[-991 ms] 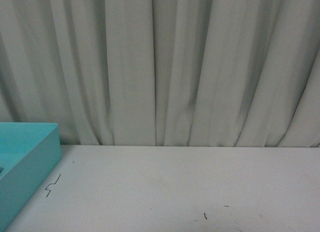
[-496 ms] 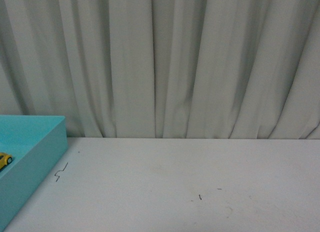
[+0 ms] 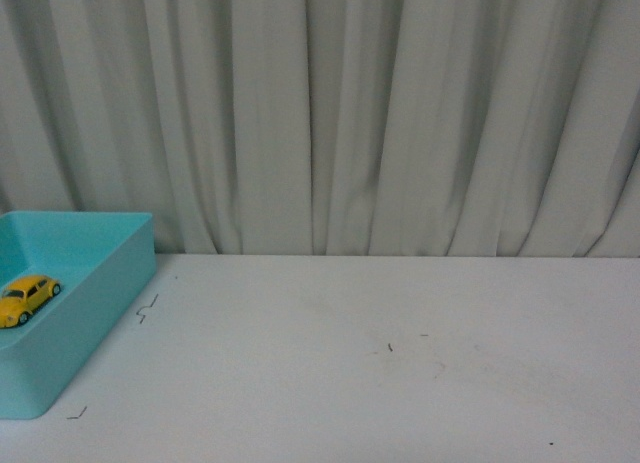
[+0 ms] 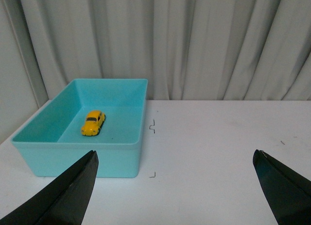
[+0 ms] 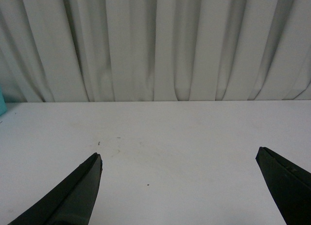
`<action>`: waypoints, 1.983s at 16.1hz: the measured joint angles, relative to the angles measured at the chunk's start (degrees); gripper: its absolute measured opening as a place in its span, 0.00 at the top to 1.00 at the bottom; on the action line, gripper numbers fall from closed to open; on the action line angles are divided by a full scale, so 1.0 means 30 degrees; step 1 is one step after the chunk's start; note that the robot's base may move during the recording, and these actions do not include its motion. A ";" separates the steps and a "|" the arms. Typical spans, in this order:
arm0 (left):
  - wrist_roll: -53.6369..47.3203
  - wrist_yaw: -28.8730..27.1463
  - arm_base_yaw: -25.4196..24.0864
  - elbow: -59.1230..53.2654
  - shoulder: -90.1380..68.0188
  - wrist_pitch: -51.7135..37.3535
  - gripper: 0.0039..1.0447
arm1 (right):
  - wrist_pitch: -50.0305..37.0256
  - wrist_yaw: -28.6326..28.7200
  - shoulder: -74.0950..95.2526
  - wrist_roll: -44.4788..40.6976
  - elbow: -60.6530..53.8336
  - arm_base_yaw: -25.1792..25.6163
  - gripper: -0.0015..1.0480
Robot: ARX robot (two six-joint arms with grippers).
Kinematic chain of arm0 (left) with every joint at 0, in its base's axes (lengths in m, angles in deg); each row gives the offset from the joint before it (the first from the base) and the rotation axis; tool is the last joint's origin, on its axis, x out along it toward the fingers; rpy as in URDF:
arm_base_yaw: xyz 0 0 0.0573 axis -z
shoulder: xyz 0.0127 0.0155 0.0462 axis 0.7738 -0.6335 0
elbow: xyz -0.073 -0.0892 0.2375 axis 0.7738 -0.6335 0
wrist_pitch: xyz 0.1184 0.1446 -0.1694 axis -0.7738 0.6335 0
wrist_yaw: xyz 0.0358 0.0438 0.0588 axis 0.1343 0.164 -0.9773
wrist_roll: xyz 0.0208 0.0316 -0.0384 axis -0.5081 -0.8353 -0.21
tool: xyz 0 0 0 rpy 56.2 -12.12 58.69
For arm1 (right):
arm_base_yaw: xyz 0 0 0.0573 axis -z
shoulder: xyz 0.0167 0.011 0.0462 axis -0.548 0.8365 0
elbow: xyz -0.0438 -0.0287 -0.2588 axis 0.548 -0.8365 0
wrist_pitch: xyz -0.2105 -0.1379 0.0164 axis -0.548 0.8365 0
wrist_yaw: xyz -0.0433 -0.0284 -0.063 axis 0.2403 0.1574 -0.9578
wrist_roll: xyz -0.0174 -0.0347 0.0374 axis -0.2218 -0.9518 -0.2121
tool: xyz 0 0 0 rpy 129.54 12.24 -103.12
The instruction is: Wind up and store yellow beetle toy
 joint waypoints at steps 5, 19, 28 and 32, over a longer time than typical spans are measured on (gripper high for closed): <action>0.0000 -0.0007 0.0000 0.0000 -0.0007 0.0000 0.06 | -0.0007 0.0000 0.0000 -0.0007 0.0000 0.0000 0.06; 0.0000 -0.0007 0.0000 0.0000 0.0000 -0.0015 0.06 | -0.0007 0.0000 0.0000 -0.0007 0.0000 0.0000 0.06; 0.0000 -0.0015 0.0000 0.0000 -0.0007 -0.0036 0.06 | -0.0058 -0.0007 0.0000 0.0000 0.0000 0.0000 0.06; 0.0000 0.0000 0.0000 0.0000 0.0000 -0.0015 0.06 | -0.0022 -0.0007 0.0000 0.0000 0.0000 0.0000 0.06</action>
